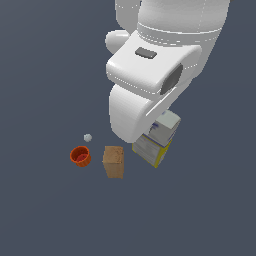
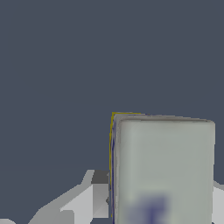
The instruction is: Pick up a designated object from a clutter of objects.
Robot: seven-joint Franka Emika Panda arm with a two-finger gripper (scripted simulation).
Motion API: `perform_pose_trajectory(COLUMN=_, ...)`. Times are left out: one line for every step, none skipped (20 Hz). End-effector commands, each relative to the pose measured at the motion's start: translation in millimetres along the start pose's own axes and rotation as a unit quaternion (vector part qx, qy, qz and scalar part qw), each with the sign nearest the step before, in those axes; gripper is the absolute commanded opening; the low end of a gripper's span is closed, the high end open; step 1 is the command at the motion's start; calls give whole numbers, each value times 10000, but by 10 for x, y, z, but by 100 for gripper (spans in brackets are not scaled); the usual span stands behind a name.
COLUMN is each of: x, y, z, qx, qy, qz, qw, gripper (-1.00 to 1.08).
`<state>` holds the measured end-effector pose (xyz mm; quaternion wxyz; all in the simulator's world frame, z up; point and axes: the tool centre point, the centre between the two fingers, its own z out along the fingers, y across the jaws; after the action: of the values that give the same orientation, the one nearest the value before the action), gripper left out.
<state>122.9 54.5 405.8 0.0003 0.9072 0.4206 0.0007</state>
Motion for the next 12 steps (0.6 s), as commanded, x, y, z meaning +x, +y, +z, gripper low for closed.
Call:
perform_pose_trajectory(x=6, y=-23, z=-172, qx=6, qy=-4, qz=4, qw=10000, gripper=-100)
perform_pose_trajectory(x=11, y=-30, z=-226, qx=6, qy=-4, qz=4, qw=10000, gripper=-100)
perform_pose_trajectory(x=15, y=-36, z=-275, qx=6, qy=-4, qz=4, qw=10000, gripper=-100)
perform_pose_trajectory(x=20, y=-41, z=-318, qx=6, qy=-4, qz=4, qw=10000, gripper=-100)
perform_pose_trajectory(x=23, y=-45, z=-355, qx=6, qy=-4, qz=4, qw=10000, gripper=-100)
perform_pose_trajectory(x=27, y=-48, z=-387, qx=6, qy=-4, qz=4, qw=10000, gripper=-100)
perform_pose_trajectory(x=30, y=-51, z=-415, qx=6, qy=-4, qz=4, qw=10000, gripper=-100)
perform_pose_trajectory(x=33, y=-53, z=-437, qx=6, qy=-4, qz=4, qw=10000, gripper=-100)
perform_pose_trajectory(x=36, y=-54, z=-455, qx=6, qy=-4, qz=4, qw=10000, gripper=-100)
perform_pose_trajectory(x=38, y=-54, z=-469, qx=6, qy=-4, qz=4, qw=10000, gripper=-100)
perform_pose_trajectory(x=40, y=-55, z=-479, qx=6, qy=-4, qz=4, qw=10000, gripper=-100)
perform_pose_trajectory(x=41, y=-55, z=-486, qx=6, qy=-4, qz=4, qw=10000, gripper=-100)
